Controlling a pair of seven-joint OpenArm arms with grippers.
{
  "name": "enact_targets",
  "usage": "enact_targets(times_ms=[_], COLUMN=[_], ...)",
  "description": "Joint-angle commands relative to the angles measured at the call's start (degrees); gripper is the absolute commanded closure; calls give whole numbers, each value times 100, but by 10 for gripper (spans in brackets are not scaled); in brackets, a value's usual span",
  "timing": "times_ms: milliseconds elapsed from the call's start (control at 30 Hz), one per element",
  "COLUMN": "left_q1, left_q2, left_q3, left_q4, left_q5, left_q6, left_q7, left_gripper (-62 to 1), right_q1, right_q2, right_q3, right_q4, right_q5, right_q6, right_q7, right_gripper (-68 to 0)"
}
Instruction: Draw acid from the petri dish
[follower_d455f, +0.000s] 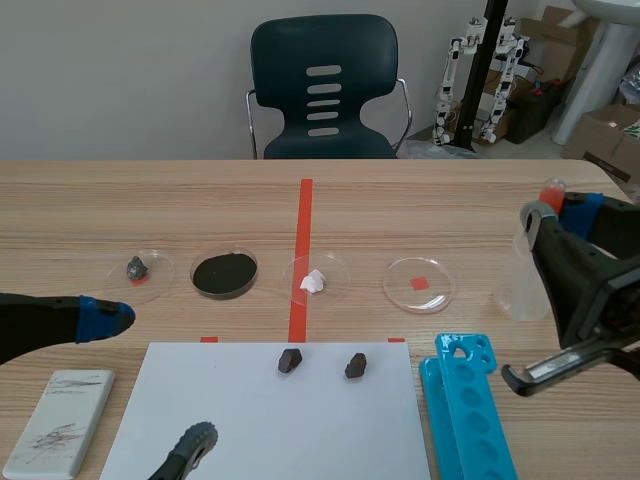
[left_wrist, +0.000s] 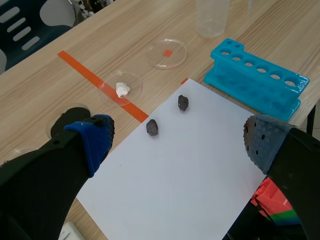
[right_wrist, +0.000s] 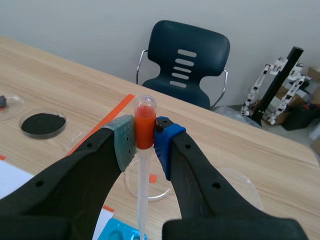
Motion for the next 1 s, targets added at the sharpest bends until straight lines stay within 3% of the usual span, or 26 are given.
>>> enact_targets(times_ms=[0, 233, 367, 533, 733, 833, 967], left_q1=[15, 15, 15, 15, 15, 15, 15], left_q2=[13, 13, 13, 13, 13, 13, 13], left_q3=[-9, -9, -9, -9, -9, -9, -9], left_q4=[17, 17, 17, 17, 17, 17, 17], left_q5=[-79, -79, -79, -79, -79, -79, -79], left_q6=[13, 13, 13, 13, 13, 13, 13], left_q7=[-83, -83, -81, -81, -81, -81, -81], left_gripper=[-542, -542, -542, -542, -542, -542, -542], right_q1=[382, 1762, 2514, 3348, 4159, 4465, 4717], right_q2=[-15, -17, -24, -195, -376, -501, -761], right_q3=[20, 11, 4, -68, -498, -662, -748], right_q4=[68, -503, -1287, -2258, -3180, -3569, -3932], right_q5=[63, 304, 612, 616, 597, 573, 321], right_q6=[-17, -7, 345, 894, 997, 1257, 1252], right_q7=[-74, -341, -144, -81, 70, 151, 177], right_gripper=[-96, -96, -96, -96, -96, -96, -96])
